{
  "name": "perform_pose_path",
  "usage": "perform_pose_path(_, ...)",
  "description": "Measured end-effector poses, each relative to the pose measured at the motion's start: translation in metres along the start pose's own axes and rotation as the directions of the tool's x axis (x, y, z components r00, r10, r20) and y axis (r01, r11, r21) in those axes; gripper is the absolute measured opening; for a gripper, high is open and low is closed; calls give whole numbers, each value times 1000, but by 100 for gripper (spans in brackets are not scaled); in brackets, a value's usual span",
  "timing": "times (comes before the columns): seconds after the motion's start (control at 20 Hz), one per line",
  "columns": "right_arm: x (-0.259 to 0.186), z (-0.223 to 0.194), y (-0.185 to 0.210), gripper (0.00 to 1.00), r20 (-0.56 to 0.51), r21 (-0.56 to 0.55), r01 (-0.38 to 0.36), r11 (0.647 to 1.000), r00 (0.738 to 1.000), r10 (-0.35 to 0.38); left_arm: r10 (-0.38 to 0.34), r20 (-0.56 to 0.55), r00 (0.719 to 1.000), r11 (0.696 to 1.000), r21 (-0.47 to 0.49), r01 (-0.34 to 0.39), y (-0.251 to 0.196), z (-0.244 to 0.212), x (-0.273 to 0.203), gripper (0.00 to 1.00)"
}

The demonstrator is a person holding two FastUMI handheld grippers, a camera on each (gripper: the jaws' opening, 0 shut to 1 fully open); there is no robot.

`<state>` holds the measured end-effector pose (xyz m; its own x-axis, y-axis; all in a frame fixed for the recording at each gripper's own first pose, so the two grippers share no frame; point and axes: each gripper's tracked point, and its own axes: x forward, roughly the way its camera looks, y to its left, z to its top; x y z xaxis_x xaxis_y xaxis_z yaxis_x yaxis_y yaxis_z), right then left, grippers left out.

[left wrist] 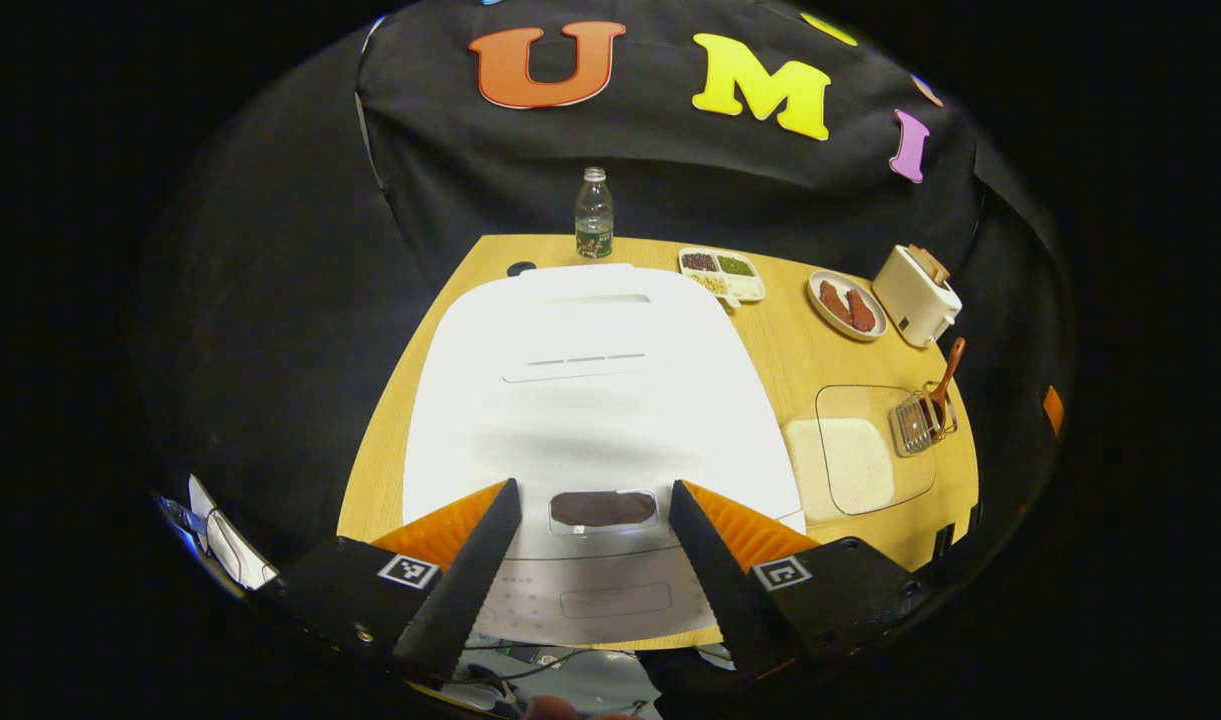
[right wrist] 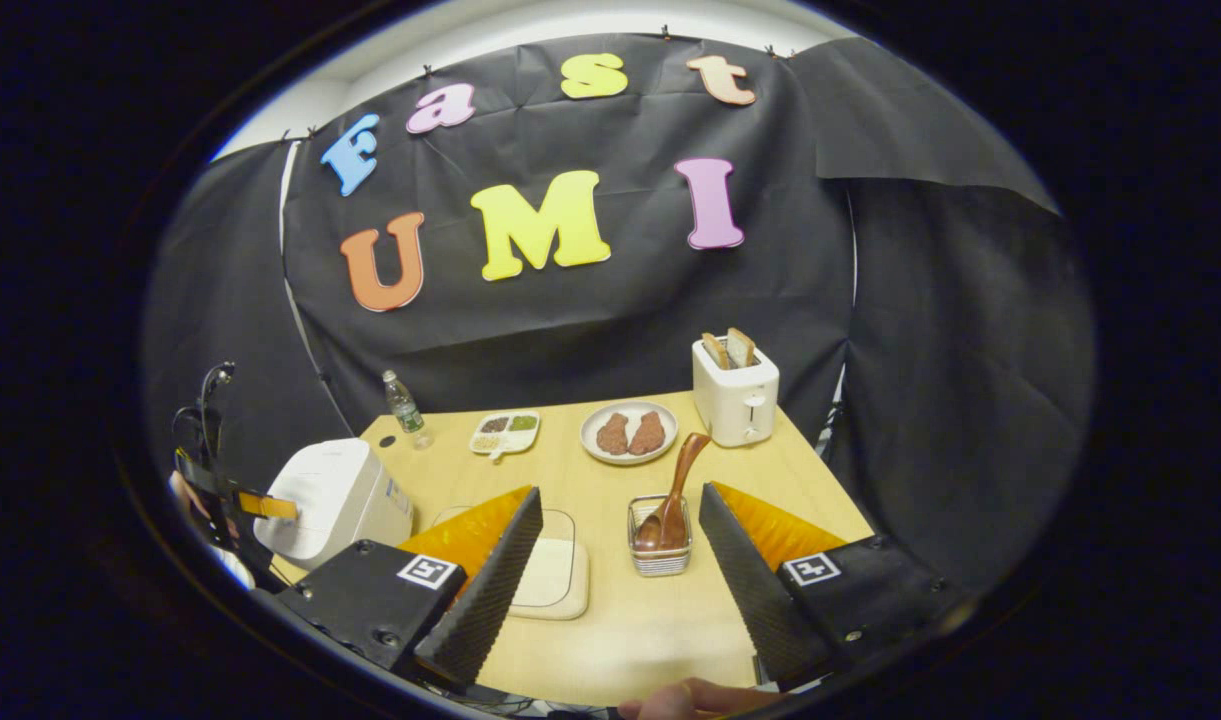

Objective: Close the left gripper, press the button to open the rice cooker; take a wooden spoon from the chopstick holder with the right hand, scoop a spoonful of rice and pour it into the rice cooker, then put the wooden spoon back into the chopstick holder.

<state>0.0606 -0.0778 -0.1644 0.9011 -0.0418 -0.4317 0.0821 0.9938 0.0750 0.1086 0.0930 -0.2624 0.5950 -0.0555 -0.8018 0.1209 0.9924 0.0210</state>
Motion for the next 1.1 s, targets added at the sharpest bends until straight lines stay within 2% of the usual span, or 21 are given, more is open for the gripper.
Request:
perform_pose_path(0.2,6,-10,1,100,-19,13,-3,1000,1000,3,-4,30,1000,1000,29,3,-1,-4,0,99)
perform_pose_path(0.25,7,-12,4,96,-24,12,-8,1000,1000,8,-2,45,999,1000,23,1,-1,-4,-1,99)
perform_pose_path(0.3,8,-11,6,100,-26,10,-14,1000,1000,14,-2,60,998,1000,20,1,-1,-2,-2,99)
perform_pose_path(0.45,8,1,12,100,-1,3,-23,1000,1000,23,33,112,993,999,-23,-31,2,5,-1,98)
perform_pose_path(0.5,7,7,12,100,8,-2,-25,1000,1000,25,34,122,992,999,-34,-30,-1,4,-3,100)
perform_pose_path(0.55,8,11,13,100,19,-9,-26,1000,999,27,28,126,992,999,-46,-23,-5,4,-5,97)
perform_pose_path(0.7,9,19,11,100,42,-27,-31,999,999,32,31,201,979,997,-70,-17,-11,21,-17,95)
perform_pose_path(0.75,11,23,10,96,49,-29,-35,999,998,36,38,233,972,996,-83,-19,-11,29,-25,95)
perform_pose_path(0.85,15,33,7,100,77,-44,-30,999,996,34,43,320,946,995,-102,-10,-19,52,-47,95)
perform_pose_path(0.9,17,39,5,100,96,-59,-29,998,995,34,48,379,924,994,-104,-8,-25,66,-63,95)
perform_pose_path(1.0,20,56,5,100,150,-81,-30,996,988,41,64,496,866,995,-97,-18,-37,94,-97,95)
perform_pose_path(1.1,15,75,7,100,216,-89,-36,995,975,54,100,606,789,994,-102,-47,-46,117,-130,95)
